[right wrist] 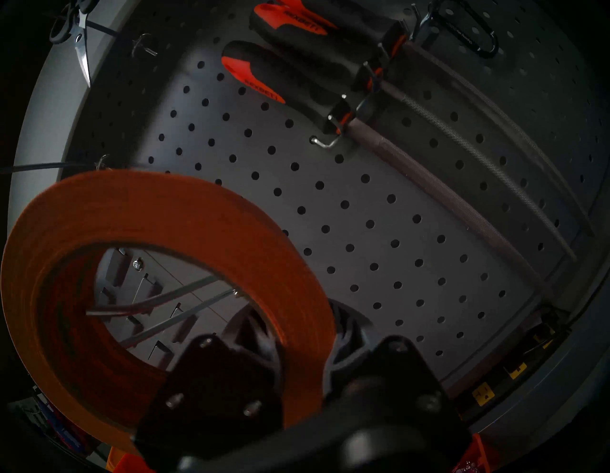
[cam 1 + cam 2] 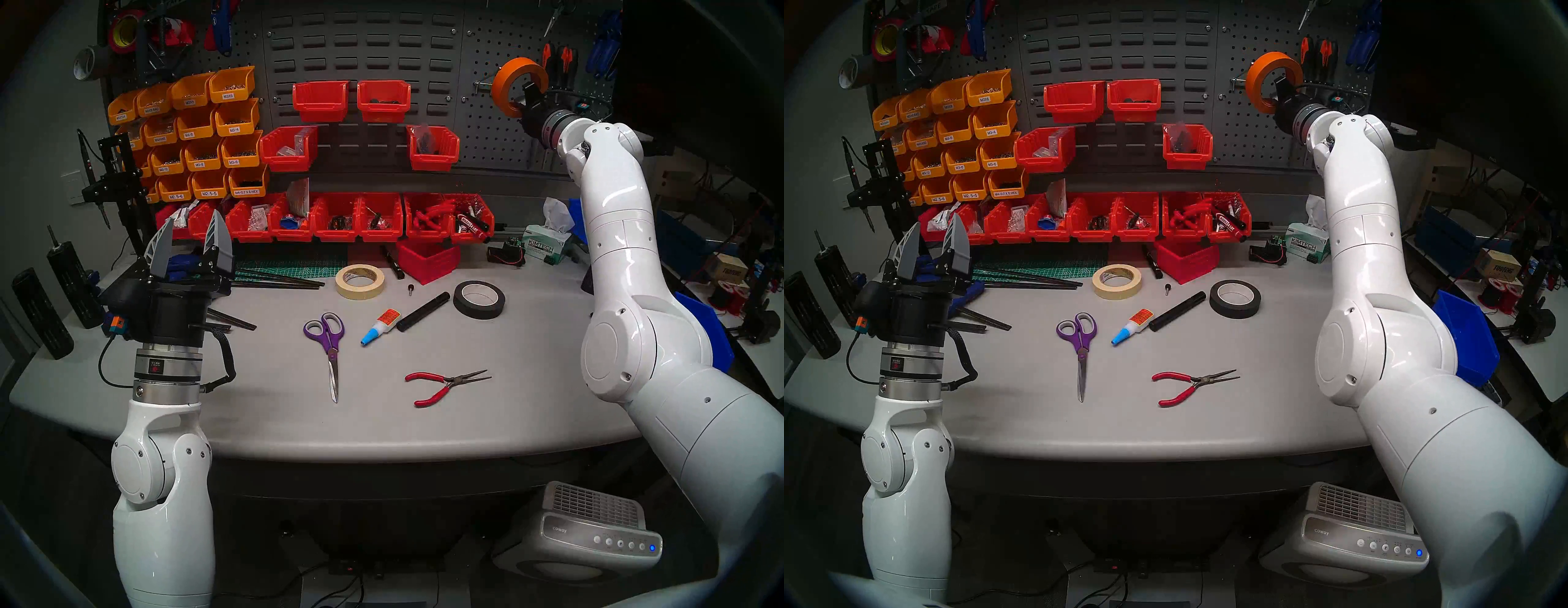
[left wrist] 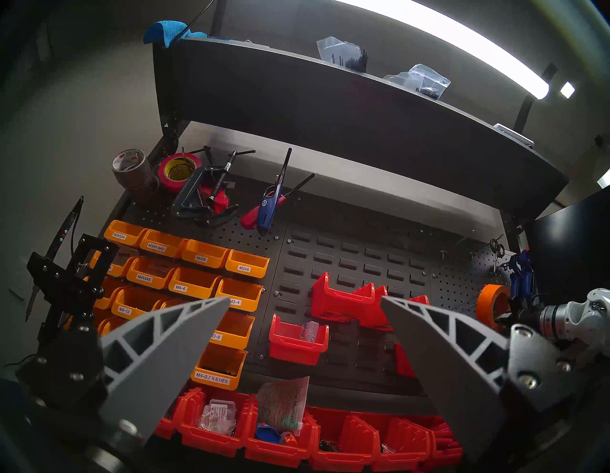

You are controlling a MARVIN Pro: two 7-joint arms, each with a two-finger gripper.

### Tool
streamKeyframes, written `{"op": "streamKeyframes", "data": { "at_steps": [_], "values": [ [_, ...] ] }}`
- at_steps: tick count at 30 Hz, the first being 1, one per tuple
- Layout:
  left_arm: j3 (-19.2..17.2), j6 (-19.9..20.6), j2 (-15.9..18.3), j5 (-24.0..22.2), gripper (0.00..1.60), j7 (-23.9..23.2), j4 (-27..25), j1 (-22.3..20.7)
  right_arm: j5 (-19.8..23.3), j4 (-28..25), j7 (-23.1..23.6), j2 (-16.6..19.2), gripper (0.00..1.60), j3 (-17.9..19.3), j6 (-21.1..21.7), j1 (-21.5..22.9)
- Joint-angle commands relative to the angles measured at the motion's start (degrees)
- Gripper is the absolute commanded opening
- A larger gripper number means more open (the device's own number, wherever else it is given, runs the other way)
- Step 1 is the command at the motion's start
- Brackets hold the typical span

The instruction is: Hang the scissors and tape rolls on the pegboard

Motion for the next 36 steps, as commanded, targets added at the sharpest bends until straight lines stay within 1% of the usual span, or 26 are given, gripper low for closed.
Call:
{"op": "streamKeyframes", "data": {
  "at_steps": [1, 3, 7, 12, 17, 22, 23, 24, 25, 26, 27, 28, 29, 32, 33, 36],
  "values": [
    [0.1, -1.2, -0.9, 1.0, 1.6, 0.5, -2.7, 0.1, -0.7, 3.1, 3.2, 2.3, 0.0, -1.1, 0.5, 6.2],
    [0.5, -1.2, -1.1, 1.6, 1.6, 0.9, -2.9, 0.1, -0.6, 5.0, 5.2, 2.6, 0.0, -1.6, 0.9, 7.5],
    [0.9, -1.3, -1.3, 2.0, 1.6, 1.0, -2.9, 0.2, -1.1, 5.4, 6.7, 3.2, 0.0, -2.4, 1.3, 7.5],
    [1.0, -1.5, -1.6, 2.5, 1.6, 1.3, -2.8, 0.4, -1.6, 5.3, 9.6, 4.1, 0.0, -3.1, 1.4, 5.9],
    [1.0, -1.6, -1.6, 2.5, 1.6, 1.3, -2.8, 0.4, -1.6, 2.6, 10.9, 4.6, 0.0, -2.9, 1.9, 2.8],
    [1.0, -1.4, -1.4, 2.2, 1.6, 1.0, -2.9, 0.3, -1.1, -1.4, 11.9, 4.8, 0.0, -2.3, 2.7, -0.5],
    [1.0, -1.4, -1.4, 2.2, 1.6, 1.0, -2.9, 0.3, -1.2, -0.5, 12.8, 5.0, 0.0, -2.5, 2.6, -0.1],
    [0.9, -1.3, -1.4, 2.2, 1.6, 1.0, -2.9, 0.3, -1.0, -2.9, 12.2, 5.0, 0.0, -2.2, 2.9, -1.5],
    [0.9, -1.3, -1.4, 2.2, 1.6, 0.9, -2.9, 0.3, -1.1, -2.1, 13.1, 5.1, 0.0, -2.4, 2.8, -1.2],
    [0.9, -1.2, -1.4, 2.2, 1.6, 0.9, -2.9, 0.3, -0.7, -4.3, 12.9, 5.0, 0.0, -1.8, 2.8, -2.5],
    [0.9, -1.2, -1.4, 2.2, 1.6, 0.9, -2.9, 0.2, -0.8, -2.3, 14.0, 5.2, 0.0, -2.1, 2.5, -1.4],
    [0.9, -1.1, -1.3, 2.2, 1.6, 0.8, -2.9, 0.2, -0.9, -4.8, 13.6, 5.3, 0.0, -2.0, 2.9, -2.8],
    [0.8, -1.1, -1.3, 2.1, 1.6, 0.8, -2.8, 0.2, -0.9, -4.0, 14.2, 5.4, 0.0, -2.1, 2.9, -2.4],
    [0.7, -1.0, -1.2, 2.0, 1.6, 0.7, -2.8, 0.2, -0.5, -6.2, 14.6, 5.6, 0.0, -1.7, 2.9, -3.8],
    [0.7, -1.0, -1.2, 2.0, 1.6, 0.7, -2.8, 0.2, -0.7, -5.7, 15.2, 5.8, 0.0, -1.9, 2.8, -3.5],
    [0.7, -1.0, -1.1, 1.8, 1.6, 0.6, -2.7, 0.2, -0.4, -7.4, 15.9, 5.9, 0.0, -1.9, 3.3, -4.7]
  ]
}}
